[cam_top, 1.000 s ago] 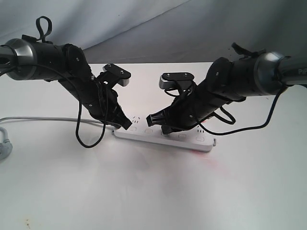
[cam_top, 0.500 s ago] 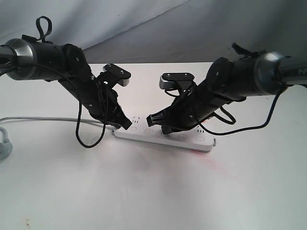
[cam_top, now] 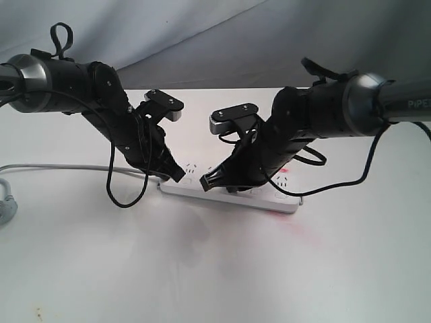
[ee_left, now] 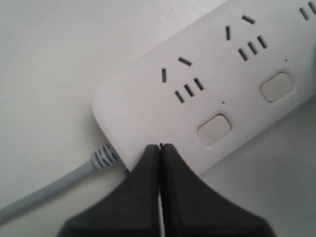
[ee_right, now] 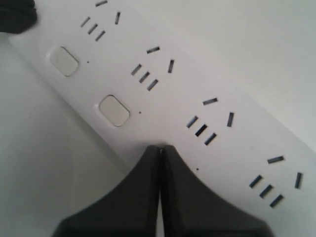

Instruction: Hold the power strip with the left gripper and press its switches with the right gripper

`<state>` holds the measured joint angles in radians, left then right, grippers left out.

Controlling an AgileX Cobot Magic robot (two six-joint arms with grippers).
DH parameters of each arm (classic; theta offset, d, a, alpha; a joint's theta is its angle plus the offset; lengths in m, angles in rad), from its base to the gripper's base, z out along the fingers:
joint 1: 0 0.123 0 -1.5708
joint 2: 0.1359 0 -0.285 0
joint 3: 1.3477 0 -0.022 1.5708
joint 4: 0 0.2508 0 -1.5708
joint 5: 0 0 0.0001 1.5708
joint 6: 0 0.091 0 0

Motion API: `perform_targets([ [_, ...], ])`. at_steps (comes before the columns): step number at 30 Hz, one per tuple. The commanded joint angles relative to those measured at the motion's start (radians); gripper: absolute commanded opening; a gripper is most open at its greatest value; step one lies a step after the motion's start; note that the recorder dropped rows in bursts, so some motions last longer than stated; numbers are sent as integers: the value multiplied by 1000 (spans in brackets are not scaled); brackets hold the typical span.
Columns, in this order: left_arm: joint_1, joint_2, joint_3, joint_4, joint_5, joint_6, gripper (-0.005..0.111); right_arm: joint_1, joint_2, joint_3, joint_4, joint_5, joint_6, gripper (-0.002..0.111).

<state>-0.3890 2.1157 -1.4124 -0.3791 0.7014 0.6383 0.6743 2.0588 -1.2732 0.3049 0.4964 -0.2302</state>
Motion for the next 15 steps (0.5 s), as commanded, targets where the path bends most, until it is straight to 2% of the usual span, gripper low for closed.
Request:
perform_targets([
  [1,-7,6,-6,-1,9,-10,0,13,77,20,-54,63,29,0],
  [15,-7,6,-6,-1,9,-10,0,10,131,4,-83,105,29,0],
])
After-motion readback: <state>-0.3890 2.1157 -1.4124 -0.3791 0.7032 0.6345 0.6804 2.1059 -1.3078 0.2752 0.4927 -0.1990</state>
